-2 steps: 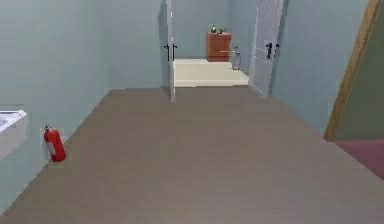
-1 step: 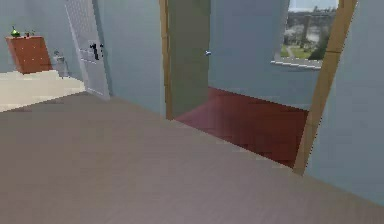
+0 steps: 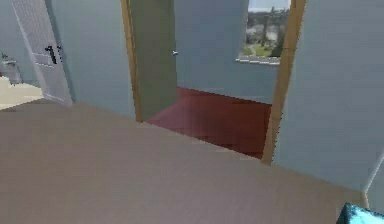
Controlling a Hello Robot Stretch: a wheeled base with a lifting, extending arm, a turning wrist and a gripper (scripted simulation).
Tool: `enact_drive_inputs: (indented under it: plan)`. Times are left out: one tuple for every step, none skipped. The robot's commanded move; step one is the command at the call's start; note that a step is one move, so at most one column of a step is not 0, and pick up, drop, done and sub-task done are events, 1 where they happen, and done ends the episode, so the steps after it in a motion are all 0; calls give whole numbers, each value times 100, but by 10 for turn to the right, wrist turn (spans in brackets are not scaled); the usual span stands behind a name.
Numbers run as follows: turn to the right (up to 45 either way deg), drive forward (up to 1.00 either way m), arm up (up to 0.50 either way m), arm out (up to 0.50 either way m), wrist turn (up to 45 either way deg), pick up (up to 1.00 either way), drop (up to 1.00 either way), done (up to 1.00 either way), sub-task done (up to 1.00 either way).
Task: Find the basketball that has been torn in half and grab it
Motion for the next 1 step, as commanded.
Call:
enact_drive_inputs:
  plan:
    - [0,100,0,0,0,0,0,0,0]
